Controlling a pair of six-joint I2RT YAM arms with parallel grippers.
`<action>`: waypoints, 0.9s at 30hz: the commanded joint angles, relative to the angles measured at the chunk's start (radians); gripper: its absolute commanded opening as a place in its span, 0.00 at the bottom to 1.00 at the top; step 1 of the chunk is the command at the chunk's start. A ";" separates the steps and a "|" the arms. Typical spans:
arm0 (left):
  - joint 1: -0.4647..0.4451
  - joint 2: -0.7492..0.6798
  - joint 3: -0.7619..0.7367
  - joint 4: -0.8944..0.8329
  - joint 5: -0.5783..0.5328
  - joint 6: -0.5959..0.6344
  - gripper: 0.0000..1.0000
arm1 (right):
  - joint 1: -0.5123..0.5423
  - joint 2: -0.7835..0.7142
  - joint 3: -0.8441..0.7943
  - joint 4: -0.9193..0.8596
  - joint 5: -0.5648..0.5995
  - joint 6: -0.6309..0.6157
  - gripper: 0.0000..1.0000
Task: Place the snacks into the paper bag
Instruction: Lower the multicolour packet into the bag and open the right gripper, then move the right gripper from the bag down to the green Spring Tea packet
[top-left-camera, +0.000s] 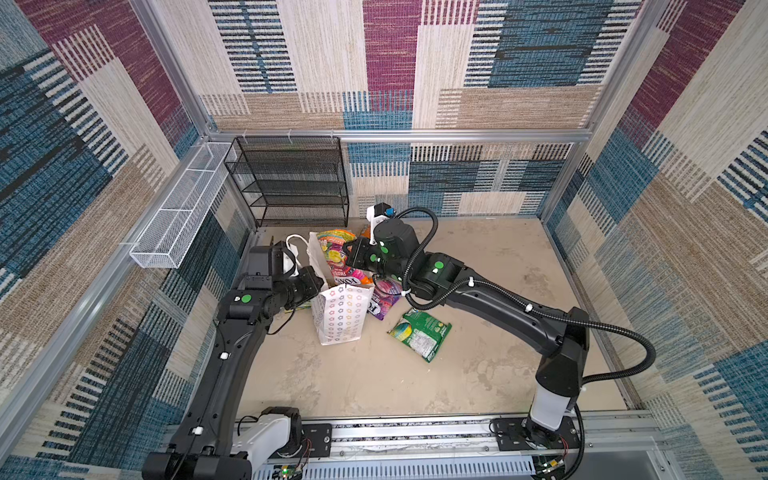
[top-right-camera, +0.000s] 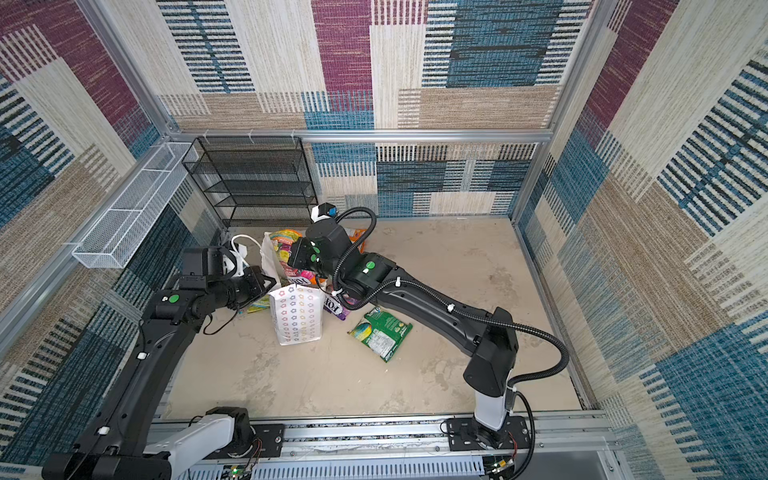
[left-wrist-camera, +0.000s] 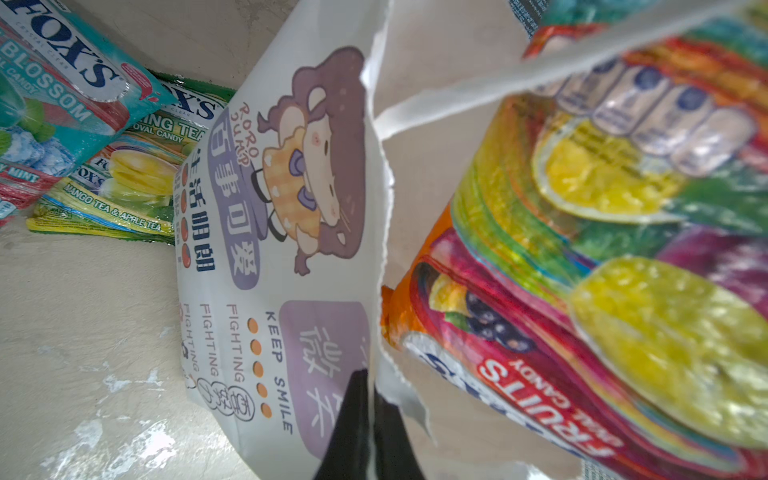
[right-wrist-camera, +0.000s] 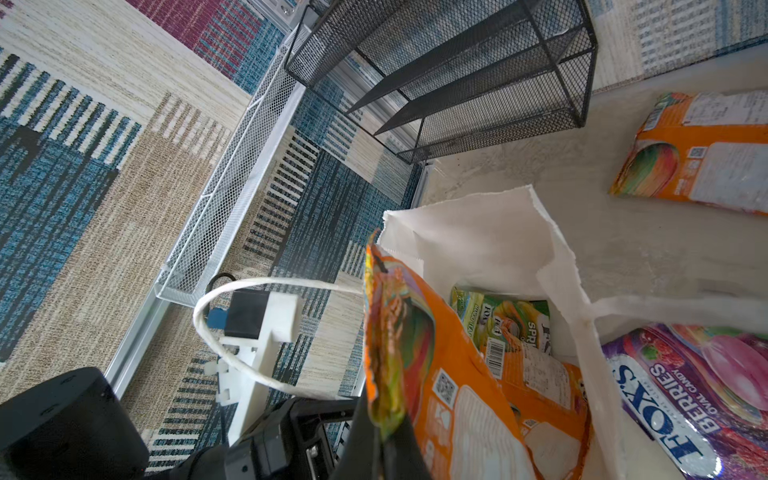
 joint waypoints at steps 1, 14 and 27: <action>0.001 0.000 -0.001 0.042 0.004 -0.005 0.00 | 0.001 0.002 0.008 0.034 -0.015 -0.002 0.10; 0.001 0.007 -0.002 0.042 0.001 -0.004 0.00 | 0.037 -0.088 0.048 0.020 0.012 -0.122 0.86; 0.001 0.013 -0.001 0.042 -0.010 0.001 0.00 | 0.050 -0.302 -0.149 0.087 0.046 -0.174 1.00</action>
